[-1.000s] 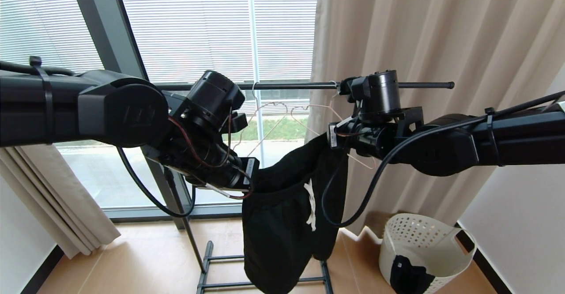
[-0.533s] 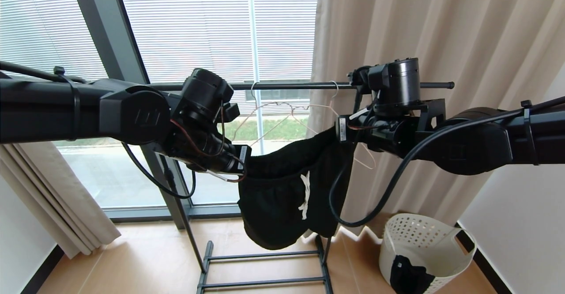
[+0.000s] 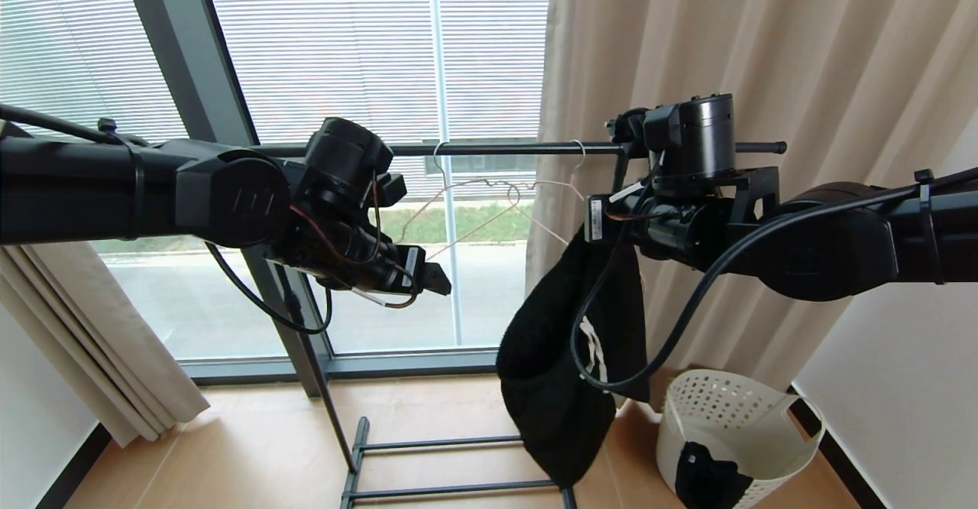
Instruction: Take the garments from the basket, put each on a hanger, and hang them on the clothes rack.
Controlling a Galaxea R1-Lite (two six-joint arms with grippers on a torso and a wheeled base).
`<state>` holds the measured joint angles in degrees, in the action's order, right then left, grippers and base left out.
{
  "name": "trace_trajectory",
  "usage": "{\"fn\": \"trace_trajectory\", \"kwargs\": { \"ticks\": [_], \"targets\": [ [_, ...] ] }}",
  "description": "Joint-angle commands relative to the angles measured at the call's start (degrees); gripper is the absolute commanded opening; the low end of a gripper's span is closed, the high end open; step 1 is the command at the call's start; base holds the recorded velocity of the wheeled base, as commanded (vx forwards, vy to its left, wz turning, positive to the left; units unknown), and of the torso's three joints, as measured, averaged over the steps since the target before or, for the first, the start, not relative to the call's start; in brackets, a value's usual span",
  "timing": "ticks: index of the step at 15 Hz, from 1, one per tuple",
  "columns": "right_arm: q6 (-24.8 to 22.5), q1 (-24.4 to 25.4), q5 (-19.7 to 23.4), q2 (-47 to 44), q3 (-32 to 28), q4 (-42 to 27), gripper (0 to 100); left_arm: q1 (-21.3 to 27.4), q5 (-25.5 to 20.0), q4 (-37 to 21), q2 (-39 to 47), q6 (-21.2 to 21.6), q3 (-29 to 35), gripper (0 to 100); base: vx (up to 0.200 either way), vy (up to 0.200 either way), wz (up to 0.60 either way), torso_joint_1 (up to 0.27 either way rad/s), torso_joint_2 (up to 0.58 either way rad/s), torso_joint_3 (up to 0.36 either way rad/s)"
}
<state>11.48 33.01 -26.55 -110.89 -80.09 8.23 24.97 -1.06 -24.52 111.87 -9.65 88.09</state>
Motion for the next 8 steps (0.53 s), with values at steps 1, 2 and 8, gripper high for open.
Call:
{"fn": "trace_trajectory", "kwargs": {
  "ticks": [1, 2, 8],
  "targets": [
    [0.03, 0.03, 0.01, 0.14, 0.29, 0.03, 0, -2.55, -0.08, 0.96, 0.28, 1.39, 1.56, 100, 0.0, 0.0, 0.0, 0.0, 0.0, 0.0],
    [0.03, 0.03, 0.01, 0.32, 0.64, 0.21, 0, -4.22, -0.17, 2.54, 1.68, 2.54, 3.14, 100, 0.0, 0.0, 0.0, 0.0, 0.0, 0.0],
    [0.03, 0.21, 0.01, 1.46, 1.25, 0.3, 0, -7.65, -0.08, 10.19, 11.35, 4.21, 10.35, 100, 0.0, 0.0, 0.0, 0.0, 0.0, 0.0]
  ]
}}
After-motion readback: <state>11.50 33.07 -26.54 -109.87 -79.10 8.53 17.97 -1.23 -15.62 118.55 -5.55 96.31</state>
